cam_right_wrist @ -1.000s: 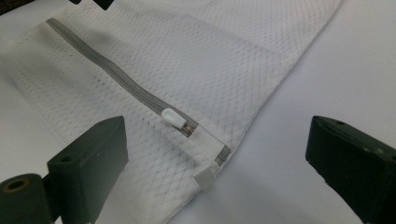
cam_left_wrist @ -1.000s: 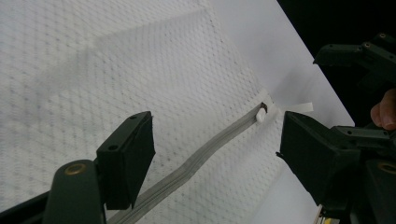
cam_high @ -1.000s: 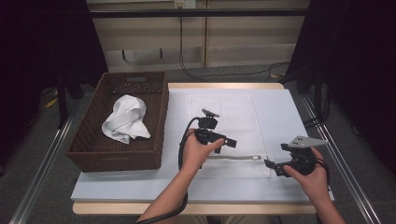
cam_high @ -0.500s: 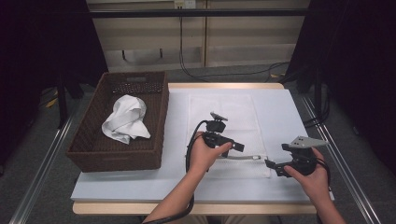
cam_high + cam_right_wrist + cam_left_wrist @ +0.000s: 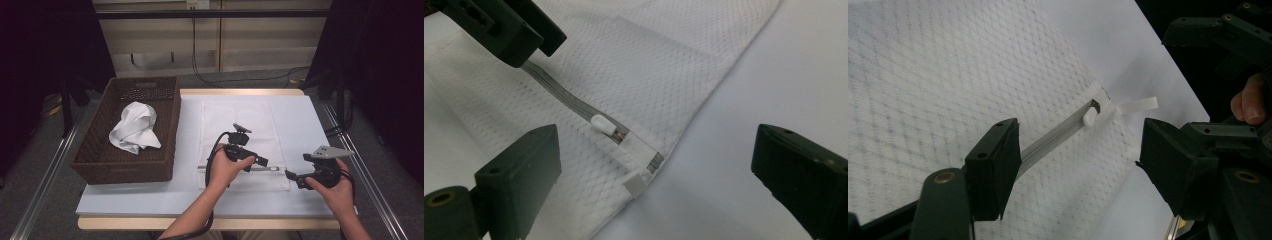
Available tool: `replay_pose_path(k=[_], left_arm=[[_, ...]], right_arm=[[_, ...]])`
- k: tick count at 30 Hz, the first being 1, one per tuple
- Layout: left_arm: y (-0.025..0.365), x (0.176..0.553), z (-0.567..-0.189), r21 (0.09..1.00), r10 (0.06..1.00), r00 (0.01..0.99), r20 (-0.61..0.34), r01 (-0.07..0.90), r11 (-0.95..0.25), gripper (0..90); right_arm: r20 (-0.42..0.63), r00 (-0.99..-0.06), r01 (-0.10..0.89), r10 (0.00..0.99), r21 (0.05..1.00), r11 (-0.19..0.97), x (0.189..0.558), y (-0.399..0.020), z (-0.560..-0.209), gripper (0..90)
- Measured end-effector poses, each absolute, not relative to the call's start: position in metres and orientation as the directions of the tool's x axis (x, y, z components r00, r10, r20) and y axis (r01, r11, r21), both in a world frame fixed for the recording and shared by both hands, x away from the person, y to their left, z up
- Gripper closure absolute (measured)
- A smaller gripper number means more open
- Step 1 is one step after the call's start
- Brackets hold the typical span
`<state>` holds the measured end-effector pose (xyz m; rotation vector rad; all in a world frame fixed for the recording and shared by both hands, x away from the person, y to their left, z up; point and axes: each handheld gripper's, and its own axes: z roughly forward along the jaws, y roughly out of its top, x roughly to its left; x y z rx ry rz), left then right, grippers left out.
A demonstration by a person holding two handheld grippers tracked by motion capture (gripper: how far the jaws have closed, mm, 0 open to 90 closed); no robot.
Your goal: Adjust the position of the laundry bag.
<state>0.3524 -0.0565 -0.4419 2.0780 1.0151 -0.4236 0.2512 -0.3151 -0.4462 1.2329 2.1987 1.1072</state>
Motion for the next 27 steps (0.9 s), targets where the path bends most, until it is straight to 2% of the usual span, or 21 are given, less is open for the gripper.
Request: replay_pose_path(k=[2,5,6,7,12,21,25,27], left_arm=[[-0.056,0.354,-0.443,0.497,0.508,0.656,-0.559,0.755,-0.428,35.8],[-0.061,0.352,-0.445,0.489,0.516,0.627,-0.584,0.778,-0.394,38.1],[-0.060,0.354,-0.446,0.494,0.509,0.657,-0.556,0.754,-0.433,38.5],[-0.062,0.352,-0.446,0.493,0.526,0.627,-0.575,0.778,-0.389,39.6],[-0.064,0.352,-0.446,0.500,0.514,0.640,-0.571,0.768,-0.401,44.1],[-0.072,0.352,-0.450,0.499,0.503,0.645,-0.575,0.764,-0.409,46.7],[-0.077,0.351,-0.452,0.477,0.517,0.625,-0.585,0.781,-0.403,51.6],[-0.077,0.353,-0.453,0.486,0.495,0.656,-0.570,0.755,-0.441,53.8]], right_arm=[[0.046,-0.538,0.536,0.842,0.789,0.300,0.251,-0.315,-0.446,4.9],[0.045,-0.535,0.537,0.844,0.789,0.298,0.251,-0.315,-0.446,4.9],[0.044,-0.538,0.537,0.842,0.788,0.302,0.251,-0.315,-0.446,5.0],[0.043,-0.537,0.537,0.842,0.788,0.302,0.251,-0.315,-0.446,5.0],[0.045,-0.537,0.536,0.842,0.789,0.300,0.251,-0.315,-0.446,5.0],[0.045,-0.539,0.535,0.841,0.789,0.301,0.251,-0.315,-0.446,5.0],[0.046,-0.535,0.538,0.844,0.789,0.298,0.251,-0.315,-0.446,5.0],[0.044,-0.538,0.535,0.842,0.790,0.301,0.251,-0.316,-0.446,5.0]])
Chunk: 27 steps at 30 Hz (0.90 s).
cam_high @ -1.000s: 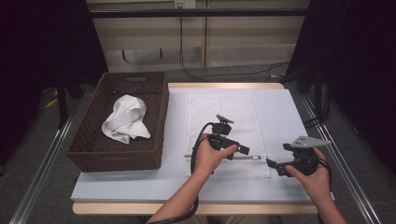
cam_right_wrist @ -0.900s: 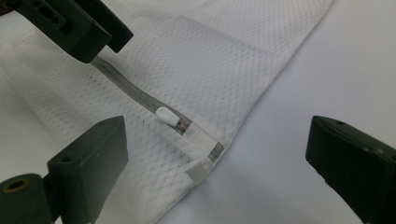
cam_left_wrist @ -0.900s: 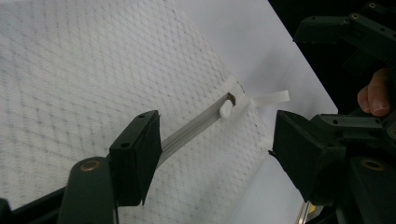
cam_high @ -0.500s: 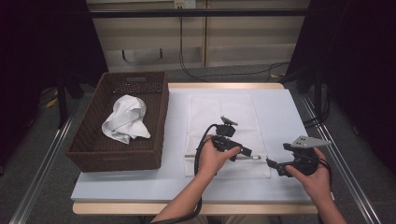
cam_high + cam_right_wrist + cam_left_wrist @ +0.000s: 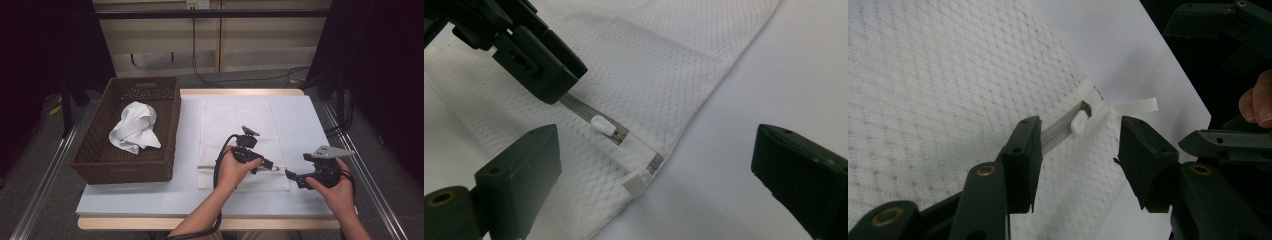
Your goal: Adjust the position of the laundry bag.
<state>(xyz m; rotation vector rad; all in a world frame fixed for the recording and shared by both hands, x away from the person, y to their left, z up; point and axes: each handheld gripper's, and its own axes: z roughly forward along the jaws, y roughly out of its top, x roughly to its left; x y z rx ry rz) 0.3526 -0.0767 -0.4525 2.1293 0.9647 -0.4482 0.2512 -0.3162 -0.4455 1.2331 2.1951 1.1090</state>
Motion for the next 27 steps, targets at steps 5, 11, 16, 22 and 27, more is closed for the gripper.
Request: replay_pose_path(k=[5,11,16,22,27], left_arm=[[-0.083,0.350,-0.457,0.456,0.529,0.602,-0.598,0.799,-0.393,57.0],[-0.084,0.352,-0.462,0.432,0.516,0.600,-0.611,0.799,-0.417,61.8],[-0.089,0.351,-0.462,0.425,0.542,0.597,-0.591,0.802,-0.420,63.4],[-0.095,0.350,-0.464,0.417,0.549,0.591,-0.591,0.807,-0.419,65.4],[-0.099,0.349,-0.468,0.410,0.548,0.579,-0.603,0.815,-0.410,66.8]], right_arm=[[0.045,-0.538,0.535,0.842,0.790,0.300,0.251,-0.316,-0.445,5.0],[0.041,-0.538,0.531,0.842,0.792,0.300,0.251,-0.316,-0.445,5.0],[0.042,-0.535,0.532,0.844,0.792,0.298,0.251,-0.317,-0.446,5.0],[0.045,-0.536,0.533,0.843,0.793,0.296,0.251,-0.317,-0.445,5.0],[0.051,-0.529,0.536,0.847,0.794,0.287,0.251,-0.319,-0.445,5.0]])
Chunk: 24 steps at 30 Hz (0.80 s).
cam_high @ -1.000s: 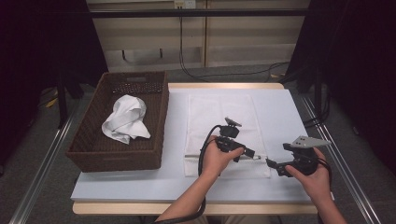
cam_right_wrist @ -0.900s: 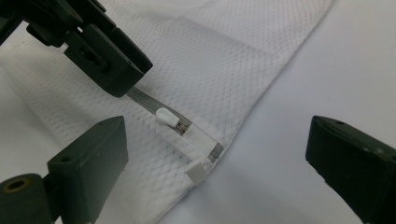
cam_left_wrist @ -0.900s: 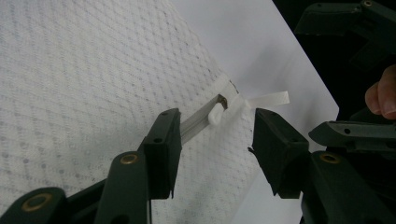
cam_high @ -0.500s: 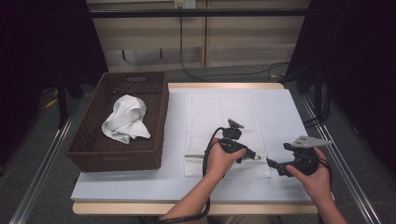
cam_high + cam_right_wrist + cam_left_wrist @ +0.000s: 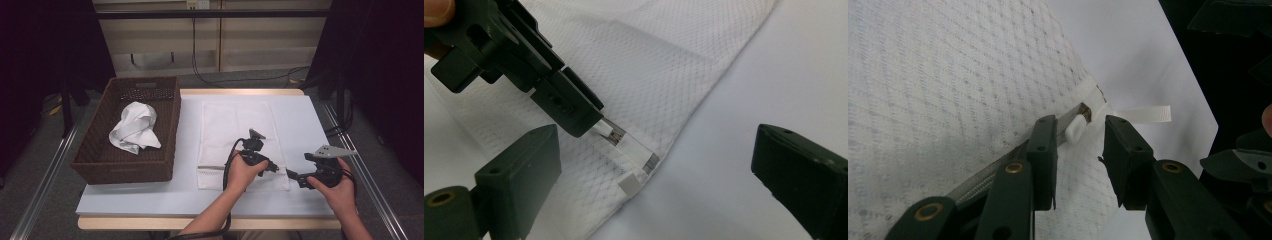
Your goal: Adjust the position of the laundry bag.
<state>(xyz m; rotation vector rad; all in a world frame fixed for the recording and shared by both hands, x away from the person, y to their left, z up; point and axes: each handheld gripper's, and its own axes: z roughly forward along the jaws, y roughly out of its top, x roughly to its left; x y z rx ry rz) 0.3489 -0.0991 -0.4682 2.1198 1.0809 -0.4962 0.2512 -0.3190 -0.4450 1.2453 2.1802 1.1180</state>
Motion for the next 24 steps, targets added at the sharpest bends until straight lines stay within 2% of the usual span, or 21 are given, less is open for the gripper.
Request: replay_pose_path(k=[6,7,11,14,20,24], left_arm=[[-0.102,0.348,-0.469,0.400,0.553,0.567,-0.611,0.823,-0.402,69.9],[-0.106,0.346,-0.469,0.396,0.562,0.527,-0.638,0.850,-0.347,70.3],[-0.107,0.347,-0.469,0.395,0.556,0.548,-0.625,0.836,-0.380,70.1],[-0.109,0.346,-0.469,0.400,0.566,0.533,-0.629,0.846,-0.352,71.2],[-0.107,0.348,-0.468,0.401,0.558,0.557,-0.615,0.831,-0.387,75.2],[-0.109,0.348,-0.469,0.396,0.565,0.539,-0.625,0.842,-0.366,78.8]], right_arm=[[0.048,-0.533,0.531,0.845,0.796,0.290,0.252,-0.319,-0.444,5.0],[0.049,-0.531,0.534,0.846,0.795,0.288,0.251,-0.319,-0.444,5.0],[0.050,-0.529,0.535,0.847,0.795,0.287,0.251,-0.319,-0.444,5.0],[0.049,-0.531,0.533,0.846,0.796,0.288,0.251,-0.320,-0.444,5.0],[0.050,-0.532,0.533,0.845,0.796,0.288,0.251,-0.320,-0.444,5.0],[0.050,-0.529,0.533,0.847,0.797,0.285,0.251,-0.319,-0.444,5.0]])
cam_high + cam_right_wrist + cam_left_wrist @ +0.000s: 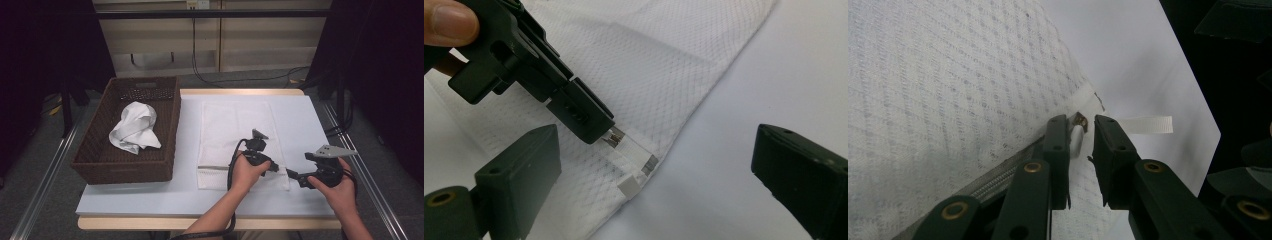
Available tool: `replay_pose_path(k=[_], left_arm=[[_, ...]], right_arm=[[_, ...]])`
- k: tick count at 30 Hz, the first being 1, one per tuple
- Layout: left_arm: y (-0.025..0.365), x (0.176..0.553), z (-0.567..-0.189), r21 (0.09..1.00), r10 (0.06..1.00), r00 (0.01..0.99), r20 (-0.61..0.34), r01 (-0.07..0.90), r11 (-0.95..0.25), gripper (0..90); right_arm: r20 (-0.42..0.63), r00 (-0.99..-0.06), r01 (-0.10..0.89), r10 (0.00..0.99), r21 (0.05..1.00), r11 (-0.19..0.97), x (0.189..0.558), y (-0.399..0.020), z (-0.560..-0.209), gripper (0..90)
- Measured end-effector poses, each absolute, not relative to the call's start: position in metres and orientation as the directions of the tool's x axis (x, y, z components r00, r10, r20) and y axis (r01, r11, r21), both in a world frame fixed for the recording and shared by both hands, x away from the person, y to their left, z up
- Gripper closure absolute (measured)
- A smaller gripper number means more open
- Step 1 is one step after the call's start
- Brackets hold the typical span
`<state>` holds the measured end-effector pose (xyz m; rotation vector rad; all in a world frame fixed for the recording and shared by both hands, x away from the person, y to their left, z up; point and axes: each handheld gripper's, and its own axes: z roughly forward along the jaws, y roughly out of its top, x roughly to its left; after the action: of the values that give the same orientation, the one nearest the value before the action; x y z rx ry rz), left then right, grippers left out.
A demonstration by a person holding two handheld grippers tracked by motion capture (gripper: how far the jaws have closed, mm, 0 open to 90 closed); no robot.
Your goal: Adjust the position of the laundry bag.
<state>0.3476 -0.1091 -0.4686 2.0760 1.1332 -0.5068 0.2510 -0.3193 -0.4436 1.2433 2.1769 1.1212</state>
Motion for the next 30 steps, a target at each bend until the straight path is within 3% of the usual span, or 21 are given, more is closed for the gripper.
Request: replay_pose_path(k=[8,10,17,30], left_arm=[[-0.109,0.350,-0.467,0.398,0.547,0.564,-0.619,0.825,-0.400,85.2],[-0.110,0.348,-0.465,0.394,0.562,0.536,-0.630,0.844,-0.363,85.9],[-0.103,0.352,-0.458,0.401,0.530,0.579,-0.620,0.814,-0.420,86.3],[-0.093,0.354,-0.452,0.389,0.518,0.569,-0.639,0.820,-0.420,86.5]], right_arm=[[0.048,-0.529,0.531,0.847,0.798,0.286,0.251,-0.320,-0.444,4.9],[0.049,-0.529,0.531,0.847,0.798,0.286,0.251,-0.320,-0.444,4.8],[0.048,-0.517,0.540,0.855,0.793,0.281,0.251,-0.320,-0.444,3.7],[0.110,-0.503,0.551,0.857,0.805,0.220,0.253,-0.317,-0.445,5.0]])
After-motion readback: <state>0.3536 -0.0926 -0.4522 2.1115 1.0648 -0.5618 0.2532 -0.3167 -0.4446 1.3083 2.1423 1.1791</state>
